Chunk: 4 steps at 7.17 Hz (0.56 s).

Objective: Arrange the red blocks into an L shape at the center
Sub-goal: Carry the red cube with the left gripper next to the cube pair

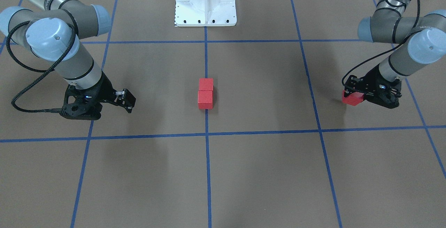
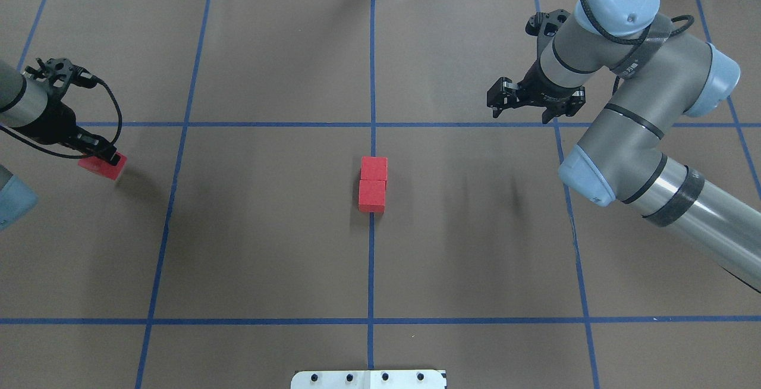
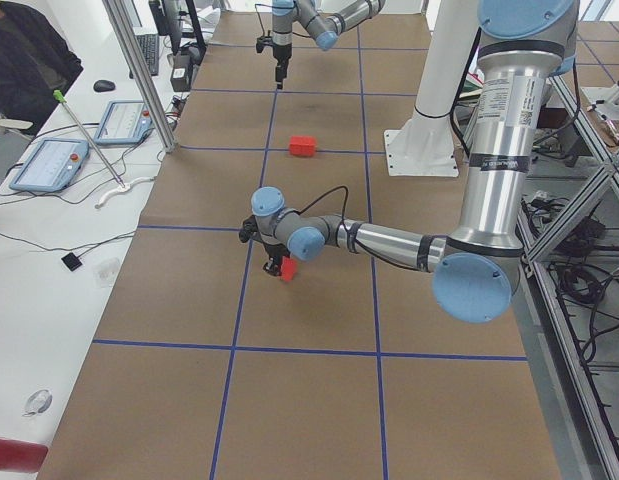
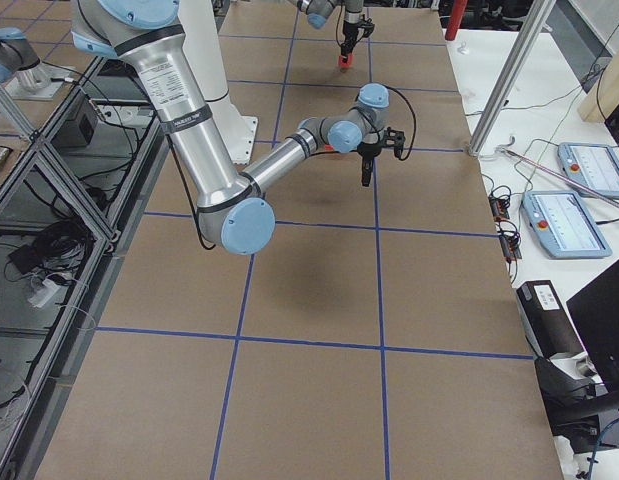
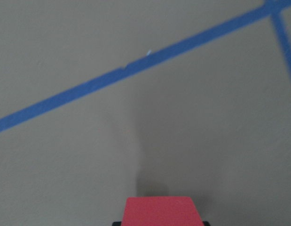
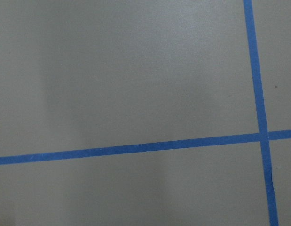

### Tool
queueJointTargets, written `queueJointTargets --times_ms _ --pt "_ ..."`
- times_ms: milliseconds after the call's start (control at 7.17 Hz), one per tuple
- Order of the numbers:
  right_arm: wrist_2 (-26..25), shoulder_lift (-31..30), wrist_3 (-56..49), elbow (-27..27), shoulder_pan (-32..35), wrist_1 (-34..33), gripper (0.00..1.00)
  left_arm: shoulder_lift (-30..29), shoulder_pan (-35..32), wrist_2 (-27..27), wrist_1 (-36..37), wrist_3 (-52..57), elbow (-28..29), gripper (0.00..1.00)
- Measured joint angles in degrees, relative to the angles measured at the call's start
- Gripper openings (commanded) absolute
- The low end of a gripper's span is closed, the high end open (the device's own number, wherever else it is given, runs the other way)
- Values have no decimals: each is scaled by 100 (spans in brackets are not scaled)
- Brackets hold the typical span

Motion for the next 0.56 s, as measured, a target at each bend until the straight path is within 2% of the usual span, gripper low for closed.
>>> queueJointTargets --times_ms 558 --pt "-5 13 -4 1 2 0 99 -568 401 -54 312 -1026 -261 0"
